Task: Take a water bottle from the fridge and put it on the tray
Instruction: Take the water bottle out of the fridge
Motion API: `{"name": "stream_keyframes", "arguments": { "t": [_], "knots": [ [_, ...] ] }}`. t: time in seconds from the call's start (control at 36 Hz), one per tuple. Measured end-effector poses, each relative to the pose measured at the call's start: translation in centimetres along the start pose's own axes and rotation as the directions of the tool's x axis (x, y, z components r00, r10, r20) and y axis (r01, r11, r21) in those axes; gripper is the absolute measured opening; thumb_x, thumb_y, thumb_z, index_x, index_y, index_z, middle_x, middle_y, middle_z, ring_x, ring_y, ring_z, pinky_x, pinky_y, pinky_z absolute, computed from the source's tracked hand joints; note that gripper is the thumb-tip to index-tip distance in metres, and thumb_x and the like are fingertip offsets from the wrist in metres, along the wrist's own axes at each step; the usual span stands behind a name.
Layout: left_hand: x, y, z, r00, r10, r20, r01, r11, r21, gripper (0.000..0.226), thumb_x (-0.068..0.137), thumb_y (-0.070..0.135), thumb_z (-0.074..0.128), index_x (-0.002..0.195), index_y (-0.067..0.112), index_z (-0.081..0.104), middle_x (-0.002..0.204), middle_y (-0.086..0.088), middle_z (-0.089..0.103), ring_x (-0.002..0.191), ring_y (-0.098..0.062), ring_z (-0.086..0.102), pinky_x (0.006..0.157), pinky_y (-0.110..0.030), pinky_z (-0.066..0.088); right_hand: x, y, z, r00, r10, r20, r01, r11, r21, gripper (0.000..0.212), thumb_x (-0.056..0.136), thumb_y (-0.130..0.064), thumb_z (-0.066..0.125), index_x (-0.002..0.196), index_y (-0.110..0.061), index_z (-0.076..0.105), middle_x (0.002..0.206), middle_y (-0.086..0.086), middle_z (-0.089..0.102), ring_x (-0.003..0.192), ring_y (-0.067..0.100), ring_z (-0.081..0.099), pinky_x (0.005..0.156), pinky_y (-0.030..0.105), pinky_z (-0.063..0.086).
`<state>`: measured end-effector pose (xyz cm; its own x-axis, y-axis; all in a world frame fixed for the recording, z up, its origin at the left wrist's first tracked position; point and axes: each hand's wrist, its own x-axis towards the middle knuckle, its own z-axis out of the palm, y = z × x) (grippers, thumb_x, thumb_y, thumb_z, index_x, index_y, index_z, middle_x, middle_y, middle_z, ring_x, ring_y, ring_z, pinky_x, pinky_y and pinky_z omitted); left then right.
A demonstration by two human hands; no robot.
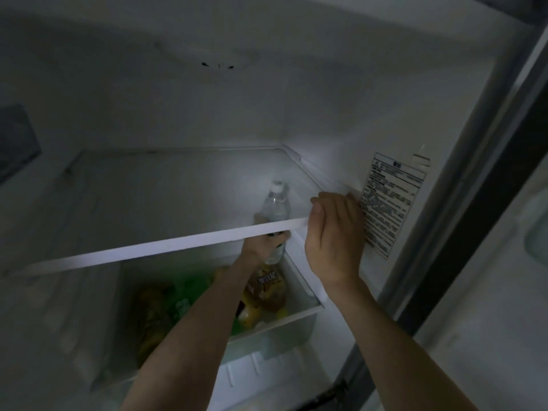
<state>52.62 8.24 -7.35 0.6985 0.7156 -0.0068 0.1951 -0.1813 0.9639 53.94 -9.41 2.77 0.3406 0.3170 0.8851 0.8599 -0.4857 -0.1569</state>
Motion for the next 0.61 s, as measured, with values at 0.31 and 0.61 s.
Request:
{"name": "stream_keyframes", "arguments": {
  "t": [0.31,0.61],
  "knots": [
    [-10.5,-1.1,-3.6,0.998,0.034,-0.061,-0.024,0.988,0.154,0.063,0.079,0.033,0.089,0.124,0.024,0.045,0.131,-0.008,0.072,0.121,-0.031,0.069,0.107,-0.05,0.054,0.6,-1.9,-4.1,0.978,0.048,0.204,-0.045,0.999,-0.019,0.038,0.102,-0.02,0.028,0.093,-0.008,0.062,0.091,0.009,0.066,0.087,0.028,0.058,0.085,0.042,0.05],
    [-29.4,-3.5,-8.3,0.972,0.179,-0.154,-0.164,0.981,0.106,0.067,0.059,0.056,0.081,0.117,0.043,0.051,0.107,0.022,0.068,0.103,-0.007,0.071,0.08,-0.017,0.054,-11.2,-6.6,-11.1,0.918,0.313,0.243,-0.359,0.917,0.176,0.027,0.1,-0.016,0.048,0.105,-0.007,0.073,0.107,0.011,0.075,0.103,0.03,0.065,0.086,0.033,0.052]
  ]
}}
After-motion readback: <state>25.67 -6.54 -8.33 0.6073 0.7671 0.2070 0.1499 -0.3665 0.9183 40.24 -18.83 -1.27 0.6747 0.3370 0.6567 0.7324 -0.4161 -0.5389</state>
